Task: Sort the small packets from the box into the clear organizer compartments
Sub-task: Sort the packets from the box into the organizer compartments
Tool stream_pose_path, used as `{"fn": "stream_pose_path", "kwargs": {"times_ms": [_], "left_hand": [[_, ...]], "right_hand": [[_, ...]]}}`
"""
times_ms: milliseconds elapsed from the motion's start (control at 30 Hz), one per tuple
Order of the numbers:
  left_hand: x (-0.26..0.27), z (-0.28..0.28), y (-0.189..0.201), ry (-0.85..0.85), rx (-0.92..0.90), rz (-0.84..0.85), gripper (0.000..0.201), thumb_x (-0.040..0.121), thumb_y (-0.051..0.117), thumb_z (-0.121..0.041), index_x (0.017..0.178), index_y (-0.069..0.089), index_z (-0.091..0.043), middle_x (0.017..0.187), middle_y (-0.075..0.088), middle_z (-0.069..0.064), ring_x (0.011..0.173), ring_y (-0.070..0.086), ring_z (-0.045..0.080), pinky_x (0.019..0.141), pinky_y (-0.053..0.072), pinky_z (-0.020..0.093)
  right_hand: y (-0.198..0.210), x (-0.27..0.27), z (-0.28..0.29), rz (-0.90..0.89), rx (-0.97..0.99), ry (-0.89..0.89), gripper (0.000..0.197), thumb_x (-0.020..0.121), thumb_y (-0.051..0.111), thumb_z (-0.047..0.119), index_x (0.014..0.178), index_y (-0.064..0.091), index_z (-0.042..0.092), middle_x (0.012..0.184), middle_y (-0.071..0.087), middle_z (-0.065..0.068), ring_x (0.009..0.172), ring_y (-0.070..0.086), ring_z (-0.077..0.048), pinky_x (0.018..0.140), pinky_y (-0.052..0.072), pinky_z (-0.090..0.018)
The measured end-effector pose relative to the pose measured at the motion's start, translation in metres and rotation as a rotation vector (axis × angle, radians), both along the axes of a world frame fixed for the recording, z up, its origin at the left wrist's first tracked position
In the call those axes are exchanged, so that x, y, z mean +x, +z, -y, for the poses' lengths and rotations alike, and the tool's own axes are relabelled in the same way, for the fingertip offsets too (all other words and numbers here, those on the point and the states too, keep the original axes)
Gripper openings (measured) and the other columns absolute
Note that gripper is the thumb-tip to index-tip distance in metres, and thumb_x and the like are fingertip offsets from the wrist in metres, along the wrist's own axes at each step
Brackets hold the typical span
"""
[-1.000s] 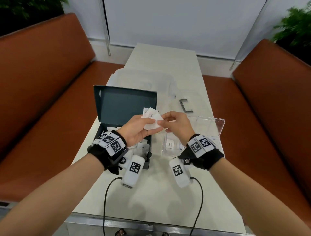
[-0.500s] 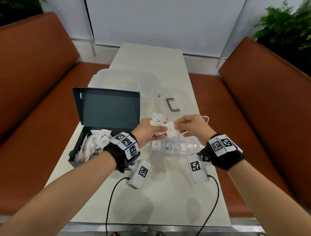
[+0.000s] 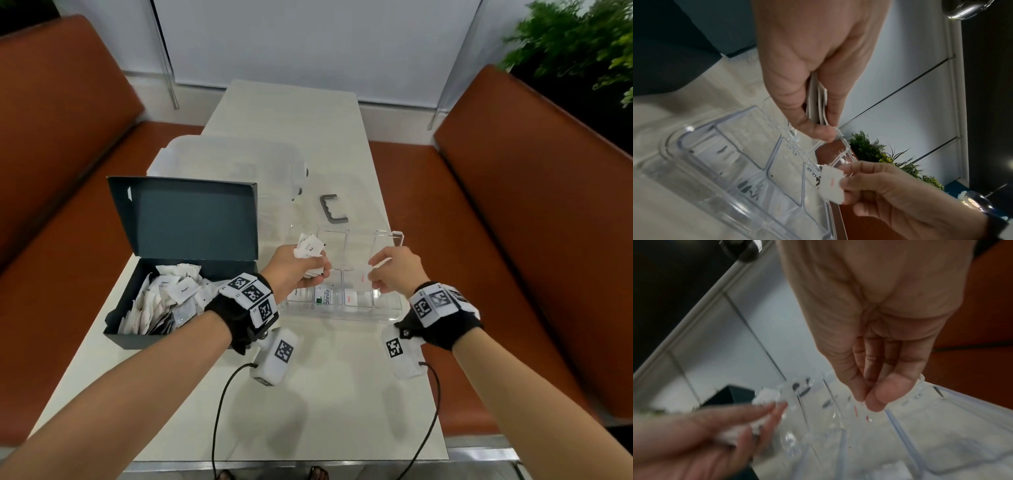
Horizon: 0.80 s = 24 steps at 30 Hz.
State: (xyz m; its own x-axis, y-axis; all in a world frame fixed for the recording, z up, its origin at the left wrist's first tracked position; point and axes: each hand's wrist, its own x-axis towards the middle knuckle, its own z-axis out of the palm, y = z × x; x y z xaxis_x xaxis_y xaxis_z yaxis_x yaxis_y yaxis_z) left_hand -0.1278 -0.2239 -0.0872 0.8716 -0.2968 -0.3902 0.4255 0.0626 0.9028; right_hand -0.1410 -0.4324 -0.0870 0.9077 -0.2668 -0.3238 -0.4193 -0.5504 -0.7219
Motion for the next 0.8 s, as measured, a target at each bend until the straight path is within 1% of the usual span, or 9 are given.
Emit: {"fn": "stream_pose_path", "kwargs": {"times_ms": [200, 267, 367, 433, 500, 533, 600, 667, 800], "left_hand": [[-0.002, 0.001, 0.001, 0.007, 0.014, 0.013, 0.014, 0.090, 0.065, -0.002, 0.103, 0.061, -0.002, 0.089, 0.067, 0.014, 0.074, 0.065, 0.019, 0.067, 0.057, 0.023], [-0.003, -0.001, 0.002, 0.009, 0.010, 0.013, 0.014, 0.090, 0.065, -0.002, 0.103, 0.061, -0.002, 0.090, 0.067, 0.014, 0.074, 0.065, 0.020, 0.068, 0.057, 0.023], [-0.005, -0.006, 0.002, 0.012, 0.010, 0.009, 0.014, 0.090, 0.065, -0.002, 0.104, 0.061, -0.002, 0.091, 0.067, 0.015, 0.076, 0.065, 0.021, 0.068, 0.057, 0.024], [-0.006, -0.009, 0.002, 0.014, 0.007, 0.007, 0.015, 0.090, 0.065, -0.003, 0.105, 0.061, -0.002, 0.091, 0.067, 0.014, 0.078, 0.065, 0.022, 0.069, 0.057, 0.024], [-0.007, -0.013, 0.001, 0.014, -0.002, 0.005, 0.015, 0.090, 0.065, -0.002, 0.104, 0.061, -0.003, 0.089, 0.067, 0.013, 0.079, 0.064, 0.022, 0.068, 0.058, 0.023], [-0.008, -0.014, 0.001, 0.019, -0.006, 0.000, 0.014, 0.090, 0.065, -0.002, 0.104, 0.061, -0.003, 0.089, 0.067, 0.013, 0.080, 0.064, 0.022, 0.067, 0.058, 0.023], [-0.009, -0.017, 0.001, 0.034, -0.019, -0.020, 0.013, 0.090, 0.065, -0.001, 0.103, 0.061, -0.004, 0.091, 0.067, 0.014, 0.082, 0.065, 0.023, 0.064, 0.058, 0.022], [-0.010, -0.018, 0.000, 0.036, -0.034, -0.034, 0.013, 0.090, 0.065, -0.001, 0.102, 0.061, -0.004, 0.091, 0.067, 0.014, 0.081, 0.065, 0.022, 0.062, 0.056, 0.021], [-0.014, -0.019, -0.001, 0.022, -0.039, -0.037, 0.011, 0.090, 0.065, -0.002, 0.100, 0.062, -0.005, 0.090, 0.067, 0.012, 0.077, 0.066, 0.019, 0.064, 0.057, 0.022]], "right_hand": [[-0.023, 0.015, -0.024, -0.126, -0.308, 0.234, 0.011, 0.088, 0.053, -0.003, 0.094, 0.054, 0.007, 0.089, 0.065, -0.017, 0.066, 0.070, -0.027, 0.064, 0.060, -0.035], [-0.029, 0.022, -0.030, -0.180, -0.399, 0.263, 0.008, 0.089, 0.056, 0.000, 0.088, 0.051, 0.006, 0.085, 0.064, -0.014, 0.061, 0.068, -0.024, 0.053, 0.057, -0.030], [-0.040, 0.028, -0.034, -0.236, -0.493, 0.271, 0.032, 0.085, 0.070, 0.007, 0.072, 0.040, 0.008, 0.073, 0.059, -0.007, 0.040, 0.050, -0.011, 0.026, 0.030, -0.017], [-0.046, 0.030, -0.035, -0.241, -0.503, 0.269, 0.036, 0.085, 0.070, 0.004, 0.070, 0.038, 0.009, 0.082, 0.058, -0.011, 0.034, 0.048, -0.012, 0.021, 0.020, -0.013], [-0.048, 0.030, -0.036, -0.230, -0.540, 0.275, 0.035, 0.084, 0.070, 0.002, 0.070, 0.039, 0.009, 0.085, 0.054, -0.011, 0.039, 0.051, -0.015, 0.021, 0.023, -0.012], [-0.047, 0.029, -0.037, -0.225, -0.557, 0.285, 0.030, 0.084, 0.069, 0.001, 0.072, 0.043, 0.008, 0.085, 0.055, -0.011, 0.043, 0.055, -0.018, 0.026, 0.033, -0.014], [-0.044, 0.027, -0.038, -0.239, -0.585, 0.330, 0.010, 0.085, 0.065, -0.001, 0.085, 0.056, 0.002, 0.091, 0.062, -0.014, 0.063, 0.067, -0.027, 0.055, 0.057, -0.028], [-0.044, 0.026, -0.036, -0.242, -0.627, 0.393, 0.012, 0.087, 0.059, -0.004, 0.099, 0.061, -0.002, 0.099, 0.064, -0.017, 0.082, 0.069, -0.033, 0.077, 0.059, -0.040], [-0.039, 0.025, -0.032, -0.206, -0.776, 0.528, 0.021, 0.090, 0.055, 0.000, 0.108, 0.064, 0.005, 0.107, 0.064, -0.013, 0.092, 0.066, -0.032, 0.083, 0.055, -0.037]]}}
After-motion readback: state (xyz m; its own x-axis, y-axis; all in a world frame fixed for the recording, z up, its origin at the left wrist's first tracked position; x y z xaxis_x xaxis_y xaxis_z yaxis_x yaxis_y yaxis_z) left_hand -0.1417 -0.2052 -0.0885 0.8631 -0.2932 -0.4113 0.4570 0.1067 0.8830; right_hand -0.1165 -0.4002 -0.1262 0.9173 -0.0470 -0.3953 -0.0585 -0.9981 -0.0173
